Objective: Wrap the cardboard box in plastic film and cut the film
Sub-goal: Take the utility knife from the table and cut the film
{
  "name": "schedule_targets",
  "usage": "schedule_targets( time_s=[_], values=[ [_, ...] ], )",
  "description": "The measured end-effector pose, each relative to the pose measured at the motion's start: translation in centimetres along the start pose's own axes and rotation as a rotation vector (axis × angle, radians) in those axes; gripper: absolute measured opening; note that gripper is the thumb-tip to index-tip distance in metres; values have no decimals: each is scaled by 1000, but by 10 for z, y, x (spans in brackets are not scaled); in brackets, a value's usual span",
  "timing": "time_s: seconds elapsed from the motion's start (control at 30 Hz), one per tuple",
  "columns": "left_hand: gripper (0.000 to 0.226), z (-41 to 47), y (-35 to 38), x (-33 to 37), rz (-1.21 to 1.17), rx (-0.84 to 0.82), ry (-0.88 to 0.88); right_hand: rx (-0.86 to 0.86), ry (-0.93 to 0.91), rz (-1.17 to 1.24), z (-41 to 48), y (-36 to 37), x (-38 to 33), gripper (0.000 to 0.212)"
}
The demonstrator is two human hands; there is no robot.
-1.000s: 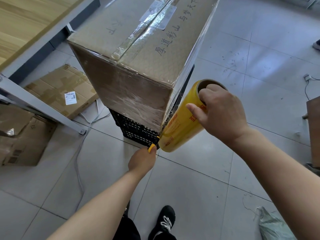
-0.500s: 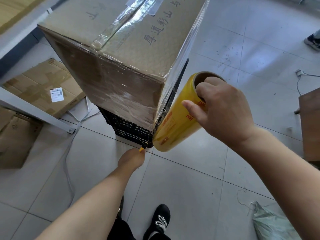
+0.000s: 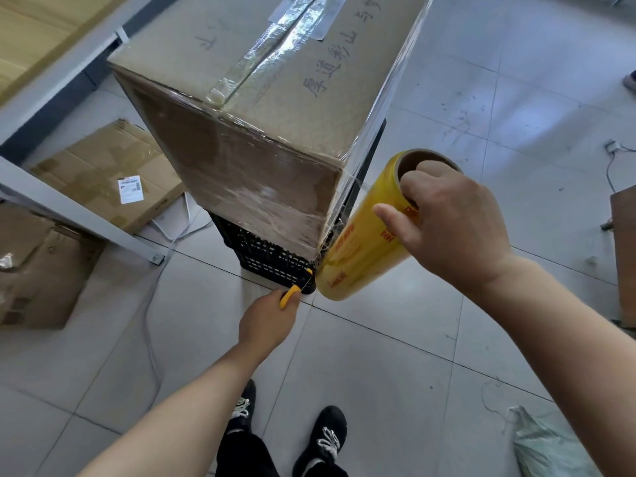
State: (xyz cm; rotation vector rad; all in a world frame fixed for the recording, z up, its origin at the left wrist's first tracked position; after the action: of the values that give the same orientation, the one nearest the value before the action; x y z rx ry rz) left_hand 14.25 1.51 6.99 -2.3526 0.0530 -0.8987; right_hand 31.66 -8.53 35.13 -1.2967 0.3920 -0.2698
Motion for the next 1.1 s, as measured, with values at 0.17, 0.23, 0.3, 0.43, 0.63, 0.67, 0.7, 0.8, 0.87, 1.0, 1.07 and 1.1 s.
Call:
schedule_targets(
  time_s=[0.17, 0.23, 0.3, 0.43, 0.63, 0.67, 0.7, 0.8, 0.87, 1.0, 1.07, 1.1],
  values=[
    [33, -15, -5, 6, -14, 71, 90, -7, 4, -3, 0, 1, 0, 41],
    [32, -12, -3, 9, -30, 64, 103, -3, 1, 0, -1, 1, 0, 41],
    [35, -5, 1, 10, -3, 38, 75, -3, -5, 1, -2, 1, -1, 39],
    [43, 17, 15, 4, 130, -56, -80, -6, -11, -9, -1, 0, 1, 36],
    [44, 26, 34, -25, 141, -200, -303, -7, -13, -12, 0, 3, 4, 35],
    [44, 25, 32, -23, 131, -161, -281, -6, -15, -9, 1, 4, 5, 35],
    [44, 23, 30, -21, 123, -122, -251, -7, -19, -5, 1, 4, 5, 35],
    [42, 13, 18, -7, 35, -13, -126, -5, -19, 14, 1, 5, 5, 35],
    [41, 4, 12, -3, -18, 10, -92, -8, -10, 24, 0, 7, 5, 36],
    [41, -10, 6, -9, -45, 5, -92, -6, 3, 42, -1, 7, 6, 39],
    [41, -11, 5, -11, -82, -6, -79, -7, 5, 38, -1, 7, 5, 39],
    [41, -10, 7, -10, -97, -16, -74, -10, 5, 35, -1, 7, 5, 40]
  ],
)
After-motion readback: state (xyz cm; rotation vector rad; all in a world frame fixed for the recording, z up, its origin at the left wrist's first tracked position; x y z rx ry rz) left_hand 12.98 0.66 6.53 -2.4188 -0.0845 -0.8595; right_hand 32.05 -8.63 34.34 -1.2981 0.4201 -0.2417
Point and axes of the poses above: each hand's wrist, its own z-axis towards the middle knuckle, its own y-axis out of the palm, x = y × z, the point moved 7 cm from there along z, towards the middle knuckle, and after that the axes turned 7 degrees about -x, right-handed, at the moved point
